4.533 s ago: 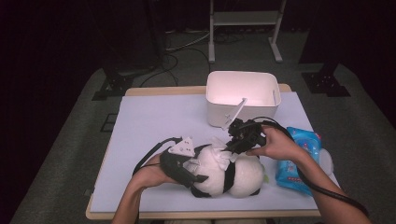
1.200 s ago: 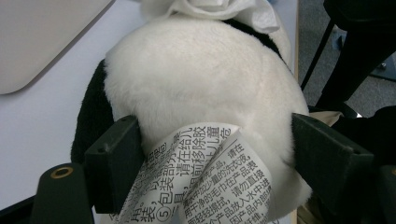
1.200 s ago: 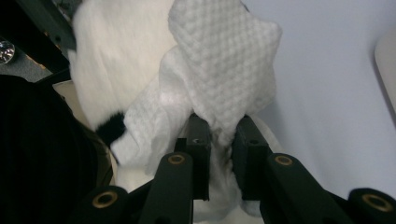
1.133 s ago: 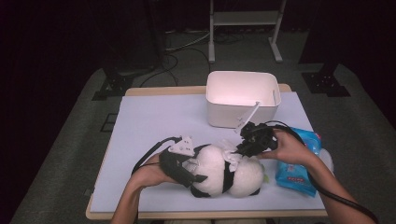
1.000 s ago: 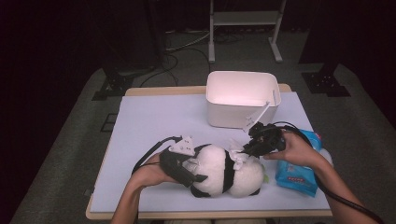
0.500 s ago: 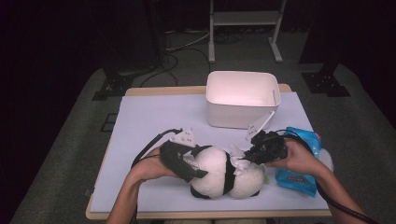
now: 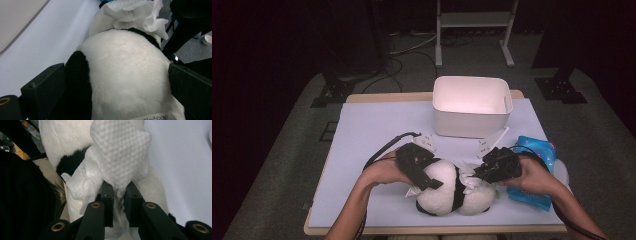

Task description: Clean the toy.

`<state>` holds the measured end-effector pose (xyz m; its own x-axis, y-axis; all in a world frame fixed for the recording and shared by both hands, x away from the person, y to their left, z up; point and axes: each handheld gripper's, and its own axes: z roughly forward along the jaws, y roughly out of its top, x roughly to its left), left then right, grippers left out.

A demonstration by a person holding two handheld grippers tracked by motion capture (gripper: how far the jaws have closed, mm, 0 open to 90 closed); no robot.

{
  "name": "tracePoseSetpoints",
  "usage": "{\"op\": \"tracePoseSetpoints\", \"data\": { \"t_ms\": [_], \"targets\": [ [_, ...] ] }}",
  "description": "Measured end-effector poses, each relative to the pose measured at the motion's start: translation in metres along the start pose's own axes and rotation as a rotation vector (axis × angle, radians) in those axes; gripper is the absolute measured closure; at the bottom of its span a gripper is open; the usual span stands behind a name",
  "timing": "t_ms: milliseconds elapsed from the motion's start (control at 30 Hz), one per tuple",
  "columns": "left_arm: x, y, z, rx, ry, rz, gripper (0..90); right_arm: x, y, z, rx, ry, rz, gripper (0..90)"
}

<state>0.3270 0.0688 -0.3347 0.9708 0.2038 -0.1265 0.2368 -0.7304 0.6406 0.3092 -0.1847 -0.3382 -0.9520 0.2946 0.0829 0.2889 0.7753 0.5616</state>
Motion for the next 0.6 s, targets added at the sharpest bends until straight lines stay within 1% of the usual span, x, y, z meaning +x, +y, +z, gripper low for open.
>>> {"op": "tracePoseSetpoints", "data": {
  "t_ms": [67,100,167,200,300,367,467,567,600],
  "targets": [
    [0.001,0.002,0.004,0.027,-0.006,0.005,1.8,0.0,0.0,0.001,-0.004,0.006,0.003,79.5],
    [0.002,0.002,0.006,0.039,-0.016,0.006,1.8,0.0,0.0,0.002,-0.003,0.008,0.006,79.5],
    [0.002,0.002,0.012,0.046,-0.039,0.002,1.8,0.001,0.001,0.003,0.001,0.009,-0.001,79.6],
    [0.002,0.001,0.014,0.05,-0.051,0.008,2.4,0.002,0.002,0.004,0.002,0.011,-0.003,79.5],
    [0.005,-0.002,0.016,0.043,-0.073,0.005,9.4,0.001,0.003,0.006,0.007,0.012,-0.006,79.5],
    [0.007,-0.004,0.015,0.036,-0.075,-0.006,18.6,0.0,0.003,0.006,0.002,0.019,-0.002,79.5],
    [0.009,-0.005,0.011,0.021,-0.075,0.008,32.4,-0.003,0.003,0.006,-0.004,0.016,0.006,79.3],
    [0.011,0.0,0.007,0.018,-0.063,0.026,37.5,-0.006,0.002,0.003,-0.019,0.012,0.017,79.2],
    [0.011,0.002,0.005,0.025,-0.061,0.039,37.7,-0.008,0.002,0.001,-0.026,0.01,0.023,79.2]
  ]
}}
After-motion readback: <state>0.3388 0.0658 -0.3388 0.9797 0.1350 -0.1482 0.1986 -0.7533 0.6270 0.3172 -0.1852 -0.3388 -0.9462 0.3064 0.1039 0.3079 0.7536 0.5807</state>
